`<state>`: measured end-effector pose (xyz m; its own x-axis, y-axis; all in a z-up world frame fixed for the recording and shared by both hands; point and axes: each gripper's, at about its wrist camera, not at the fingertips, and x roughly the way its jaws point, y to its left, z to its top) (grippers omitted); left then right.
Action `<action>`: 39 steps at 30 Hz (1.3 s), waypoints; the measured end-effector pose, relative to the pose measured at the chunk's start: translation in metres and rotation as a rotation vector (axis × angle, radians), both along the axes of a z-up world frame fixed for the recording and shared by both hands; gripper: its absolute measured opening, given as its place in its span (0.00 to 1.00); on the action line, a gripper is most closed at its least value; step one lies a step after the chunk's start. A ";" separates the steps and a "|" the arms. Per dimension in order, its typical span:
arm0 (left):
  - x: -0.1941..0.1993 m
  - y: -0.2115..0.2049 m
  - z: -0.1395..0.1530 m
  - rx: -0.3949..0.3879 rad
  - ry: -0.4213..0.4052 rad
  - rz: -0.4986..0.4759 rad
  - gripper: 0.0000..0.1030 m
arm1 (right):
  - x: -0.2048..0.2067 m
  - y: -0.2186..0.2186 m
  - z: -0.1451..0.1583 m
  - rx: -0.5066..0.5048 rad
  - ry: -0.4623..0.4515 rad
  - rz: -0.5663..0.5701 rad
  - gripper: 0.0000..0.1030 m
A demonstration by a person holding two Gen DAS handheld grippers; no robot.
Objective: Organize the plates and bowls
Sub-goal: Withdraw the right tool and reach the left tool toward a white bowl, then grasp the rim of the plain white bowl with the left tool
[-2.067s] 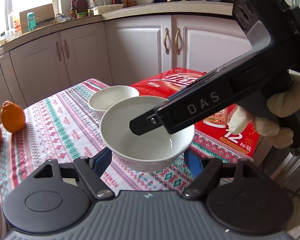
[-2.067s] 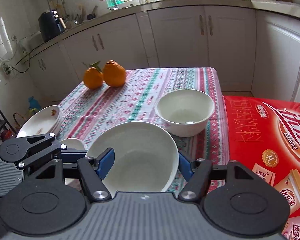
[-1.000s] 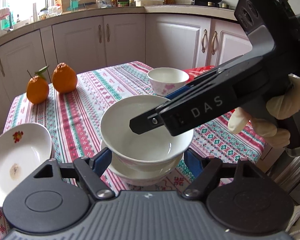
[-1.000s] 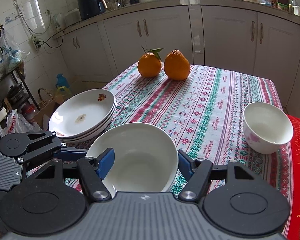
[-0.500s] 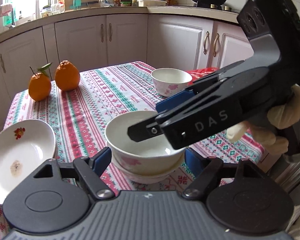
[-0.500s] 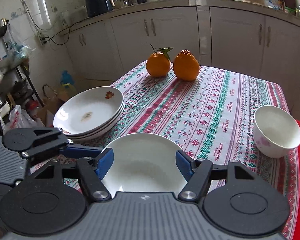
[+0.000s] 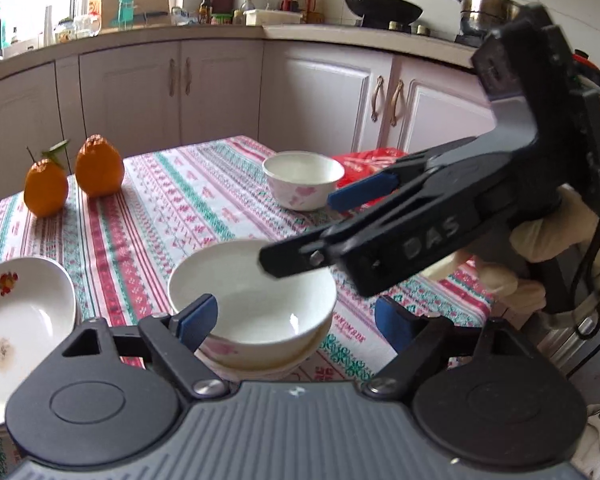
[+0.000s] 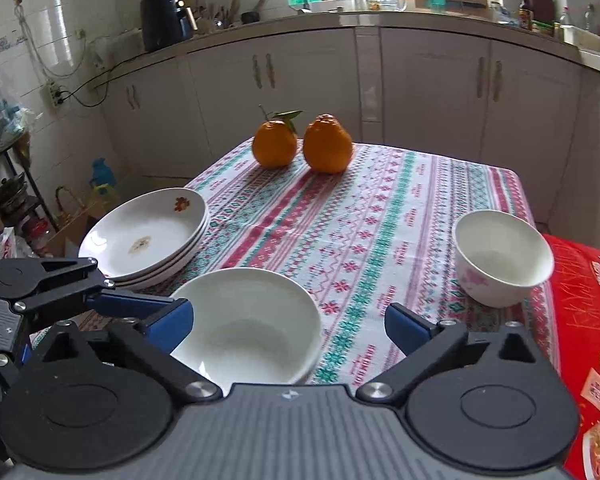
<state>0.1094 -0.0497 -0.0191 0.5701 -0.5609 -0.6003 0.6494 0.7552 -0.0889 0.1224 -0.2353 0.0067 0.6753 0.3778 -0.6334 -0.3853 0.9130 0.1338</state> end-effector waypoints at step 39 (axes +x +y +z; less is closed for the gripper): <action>0.168 -0.120 0.015 0.190 0.014 -0.177 0.87 | 0.064 -0.095 -0.050 -0.231 -0.047 -0.219 1.00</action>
<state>0.2775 -0.1694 -0.0038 0.4645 -0.5274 -0.7114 0.7724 0.6342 0.0342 0.1864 -0.3301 -0.0437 0.7553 0.0700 -0.6517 -0.1768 0.9792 -0.0997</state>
